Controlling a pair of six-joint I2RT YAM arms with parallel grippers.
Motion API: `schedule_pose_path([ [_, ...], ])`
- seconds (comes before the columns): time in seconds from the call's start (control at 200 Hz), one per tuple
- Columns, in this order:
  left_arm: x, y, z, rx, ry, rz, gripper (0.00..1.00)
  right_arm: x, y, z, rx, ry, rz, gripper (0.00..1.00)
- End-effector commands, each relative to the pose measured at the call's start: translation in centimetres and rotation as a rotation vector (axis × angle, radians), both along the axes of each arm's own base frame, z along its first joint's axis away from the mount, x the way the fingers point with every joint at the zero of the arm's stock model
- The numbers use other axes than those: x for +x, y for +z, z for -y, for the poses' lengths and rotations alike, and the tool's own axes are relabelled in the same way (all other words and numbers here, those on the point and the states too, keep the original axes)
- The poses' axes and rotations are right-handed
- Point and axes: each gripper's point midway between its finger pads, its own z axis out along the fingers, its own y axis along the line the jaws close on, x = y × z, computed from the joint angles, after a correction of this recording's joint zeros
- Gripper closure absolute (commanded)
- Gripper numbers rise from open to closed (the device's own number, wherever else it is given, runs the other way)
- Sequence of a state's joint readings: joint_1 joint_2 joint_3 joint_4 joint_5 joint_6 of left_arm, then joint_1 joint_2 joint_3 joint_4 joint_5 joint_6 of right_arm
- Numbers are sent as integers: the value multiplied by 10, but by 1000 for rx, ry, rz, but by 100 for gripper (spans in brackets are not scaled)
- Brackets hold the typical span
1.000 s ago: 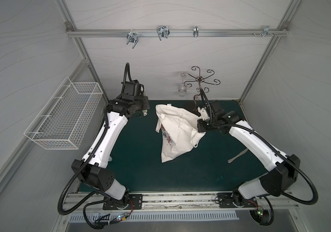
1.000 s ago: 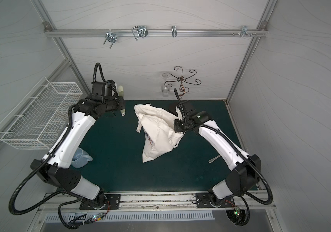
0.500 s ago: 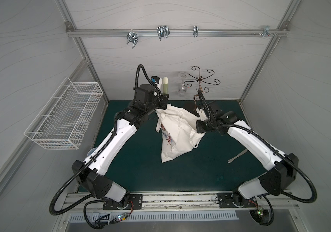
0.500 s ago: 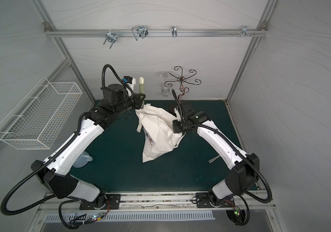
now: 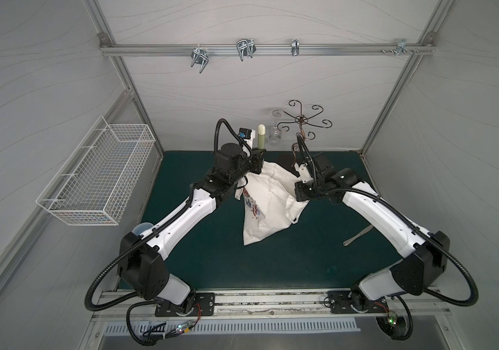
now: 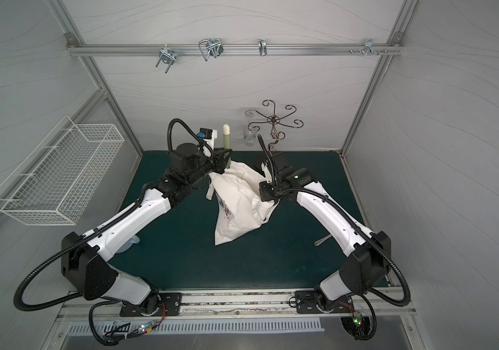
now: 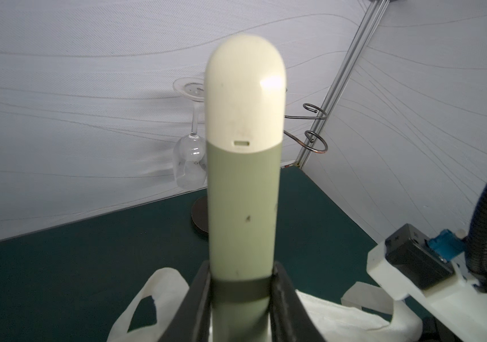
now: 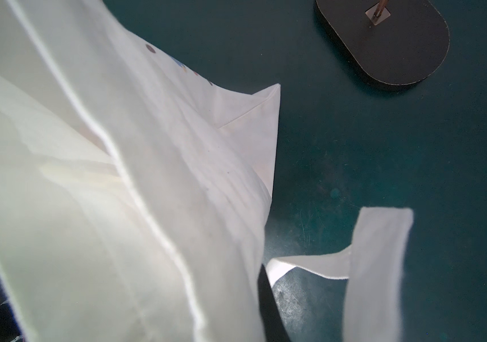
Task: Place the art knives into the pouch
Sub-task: Place the utility knife in the pouch.
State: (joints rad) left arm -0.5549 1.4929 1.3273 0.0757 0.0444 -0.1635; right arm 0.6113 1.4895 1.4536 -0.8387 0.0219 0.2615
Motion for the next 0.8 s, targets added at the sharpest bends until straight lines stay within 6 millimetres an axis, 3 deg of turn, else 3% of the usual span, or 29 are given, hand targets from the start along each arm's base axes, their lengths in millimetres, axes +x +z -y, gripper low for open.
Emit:
schedule_pose_path([
  [0.0, -7, 37, 8, -91, -33, 122, 88, -6, 13, -1, 9, 29, 26, 100],
  [0.13, -11, 29, 11, -90, -38, 113, 85, -6, 12, 0, 6, 29, 27, 100],
  [0.285, -14, 28, 10, -93, -42, 115, 63, -7, 11, 0, 6, 33, 26, 100],
  [0.53, -31, 47, 4, -71, -70, 131, 42, -8, 9, 0, 5, 32, 24, 100],
  [0.595, -33, 53, -6, -55, -28, 96, 40, -7, 9, 1, 4, 29, 23, 100],
  [0.705, -32, 54, -36, -5, 107, -105, 41, -8, 10, 2, 1, 27, 21, 100],
  [0.795, -41, 52, -63, 28, 219, -255, 47, -9, 11, 2, 5, 24, 22, 100],
])
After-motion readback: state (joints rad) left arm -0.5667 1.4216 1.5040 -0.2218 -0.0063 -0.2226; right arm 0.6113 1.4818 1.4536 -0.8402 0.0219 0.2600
